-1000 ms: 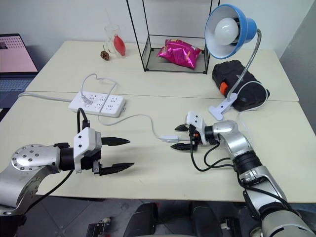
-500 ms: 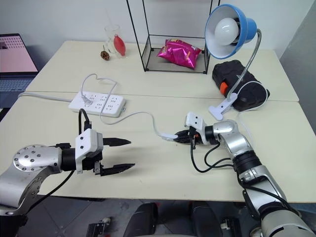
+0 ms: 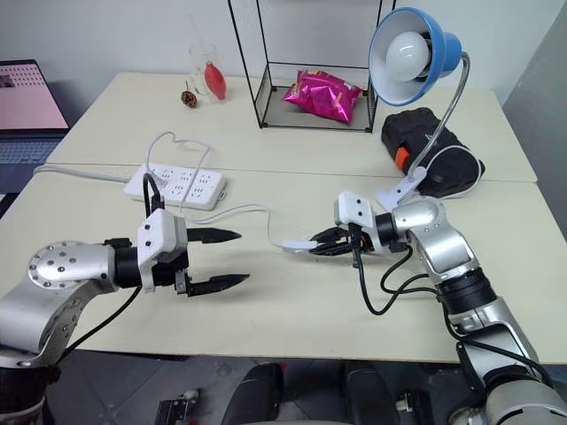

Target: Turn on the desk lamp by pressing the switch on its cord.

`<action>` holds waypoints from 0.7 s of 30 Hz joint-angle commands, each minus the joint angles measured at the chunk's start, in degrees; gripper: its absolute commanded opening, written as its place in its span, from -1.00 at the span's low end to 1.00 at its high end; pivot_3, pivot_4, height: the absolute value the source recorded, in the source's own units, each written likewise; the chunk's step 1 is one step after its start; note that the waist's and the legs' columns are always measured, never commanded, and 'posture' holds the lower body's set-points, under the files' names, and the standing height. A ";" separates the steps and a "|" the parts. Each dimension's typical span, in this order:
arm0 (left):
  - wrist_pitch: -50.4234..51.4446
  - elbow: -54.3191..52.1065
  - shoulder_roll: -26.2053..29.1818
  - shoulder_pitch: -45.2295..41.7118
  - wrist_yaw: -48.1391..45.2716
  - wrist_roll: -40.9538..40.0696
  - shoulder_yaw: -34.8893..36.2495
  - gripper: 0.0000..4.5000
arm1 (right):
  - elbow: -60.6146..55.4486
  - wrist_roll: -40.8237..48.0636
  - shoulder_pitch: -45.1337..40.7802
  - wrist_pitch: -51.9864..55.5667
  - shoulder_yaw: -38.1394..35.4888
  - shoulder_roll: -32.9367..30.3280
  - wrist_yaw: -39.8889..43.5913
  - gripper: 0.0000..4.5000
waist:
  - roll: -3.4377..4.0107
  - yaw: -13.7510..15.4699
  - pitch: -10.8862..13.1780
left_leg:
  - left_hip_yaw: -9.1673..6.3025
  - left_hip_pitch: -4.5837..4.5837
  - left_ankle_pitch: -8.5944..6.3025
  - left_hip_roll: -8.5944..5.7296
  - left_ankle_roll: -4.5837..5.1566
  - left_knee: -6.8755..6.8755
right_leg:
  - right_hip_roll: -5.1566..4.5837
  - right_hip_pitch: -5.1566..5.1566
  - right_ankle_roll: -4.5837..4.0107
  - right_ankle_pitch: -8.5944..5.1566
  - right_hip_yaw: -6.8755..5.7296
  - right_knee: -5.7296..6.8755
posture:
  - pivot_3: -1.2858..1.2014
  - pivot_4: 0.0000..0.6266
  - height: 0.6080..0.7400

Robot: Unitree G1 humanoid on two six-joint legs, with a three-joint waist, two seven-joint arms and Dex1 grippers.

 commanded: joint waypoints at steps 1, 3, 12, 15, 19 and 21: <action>3.44 -2.16 -2.26 -3.90 1.38 -3.07 -2.24 0.73 | -6.59 3.80 0.90 5.08 -1.93 -1.59 0.01 -0.85 | 0.00 0.01 0.00 | 0.00 -0.01 0.00 -0.01 0.00 -0.01 | 0.00 0.00 0.00 0.00 -0.01 0.00 | 0.03 -0.52 1.00; 4.04 -2.07 -3.07 -5.05 1.05 -2.83 -4.15 0.73 | -8.34 5.17 1.25 7.47 -2.16 -1.73 -0.48 -0.85 | 0.00 0.00 0.00 | -0.02 0.00 0.00 0.00 0.00 0.00 | 0.02 0.01 0.00 0.00 -0.01 0.00 | 0.03 -0.52 1.00; 4.30 0.77 -6.39 -9.36 0.92 -0.77 -9.84 0.73 | -11.80 7.87 1.46 12.33 -2.33 -2.20 -1.76 -0.85 | -0.01 -0.04 0.00 | -0.03 -0.01 0.00 -0.01 0.00 0.01 | 0.04 0.00 0.01 0.00 0.00 0.00 | 0.03 -0.52 1.00; 4.16 1.50 -7.11 -10.12 0.93 -0.14 -10.95 0.73 | -12.27 8.56 1.51 13.24 -2.44 -2.36 -2.11 -0.85 | -0.01 -0.06 0.00 | -0.02 -0.01 0.00 -0.02 0.00 0.01 | 0.03 0.00 0.01 0.00 0.01 0.00 | 0.03 -0.52 1.00; 3.93 2.43 -7.59 -10.72 0.64 0.55 -11.83 0.73 | -12.80 9.34 1.49 14.08 -2.57 -2.60 -2.35 -0.85 | -0.01 -0.05 0.00 | -0.03 -0.02 0.00 -0.02 0.00 0.01 | 0.03 0.00 0.01 0.00 0.00 0.00 | 0.03 -0.52 1.00; 3.87 2.82 -7.82 -10.98 0.50 0.76 -12.01 0.73 | -12.84 9.38 1.42 14.10 -2.50 -2.68 -2.33 -0.85 | -0.01 -0.05 0.00 | -0.03 -0.02 0.00 -0.02 0.00 0.01 | 0.03 0.00 0.01 0.00 0.01 0.00 | 0.03 -0.52 1.00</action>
